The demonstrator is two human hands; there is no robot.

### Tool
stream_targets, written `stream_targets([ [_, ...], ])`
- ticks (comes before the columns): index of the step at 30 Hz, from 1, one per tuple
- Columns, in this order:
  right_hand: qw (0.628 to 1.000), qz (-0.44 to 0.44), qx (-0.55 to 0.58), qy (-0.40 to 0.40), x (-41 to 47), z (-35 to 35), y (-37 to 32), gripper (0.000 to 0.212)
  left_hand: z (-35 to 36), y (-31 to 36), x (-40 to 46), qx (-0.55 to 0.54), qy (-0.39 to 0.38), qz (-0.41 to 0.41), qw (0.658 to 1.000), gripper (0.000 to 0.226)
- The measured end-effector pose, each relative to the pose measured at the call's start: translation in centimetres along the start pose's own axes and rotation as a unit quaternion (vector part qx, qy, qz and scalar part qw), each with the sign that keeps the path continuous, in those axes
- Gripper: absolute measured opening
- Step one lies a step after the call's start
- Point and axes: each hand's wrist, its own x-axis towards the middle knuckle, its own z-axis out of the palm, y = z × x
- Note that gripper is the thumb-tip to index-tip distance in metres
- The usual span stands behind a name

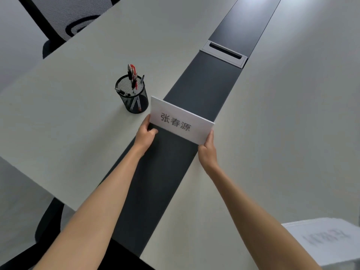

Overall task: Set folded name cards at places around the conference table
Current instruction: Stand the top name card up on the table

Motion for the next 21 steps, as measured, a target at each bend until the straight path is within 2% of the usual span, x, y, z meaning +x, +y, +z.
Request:
stream_targets([
  [3, 1.000, 0.005, -0.016, -0.024, 0.1, -0.3, 0.1, 0.077, 0.2, -0.5, 0.1, -0.003, -0.004, 0.008, 1.000, 0.065],
  [7, 0.997, 0.014, -0.047, -0.055, -1.3, -1.6, 0.6, 0.068, 0.8, -0.6, -1.5, -0.024, 0.044, -0.006, 0.999, 0.058],
  [11, 0.997, 0.038, -0.053, -0.047, -5.0, -2.9, 2.0, 0.070, 1.7, -1.7, -5.2, -0.032, 0.069, -0.032, 0.997, 0.050],
  [14, 0.999, 0.032, -0.018, -0.037, -10.1, -4.1, 2.8, 0.064, 3.4, -2.4, -10.2, -0.073, 0.042, -0.035, 0.996, 0.040],
  [18, 0.997, -0.069, 0.036, -0.021, -17.8, -8.7, 2.9, 0.056, 7.2, -3.4, -18.1, -0.075, -0.033, -0.017, 0.996, 0.033],
  [21, 0.988, -0.136, 0.069, 0.038, -21.8, -14.4, 2.8, 0.055, 10.3, -3.7, -23.2, -0.062, -0.079, -0.011, 0.995, 0.032],
])
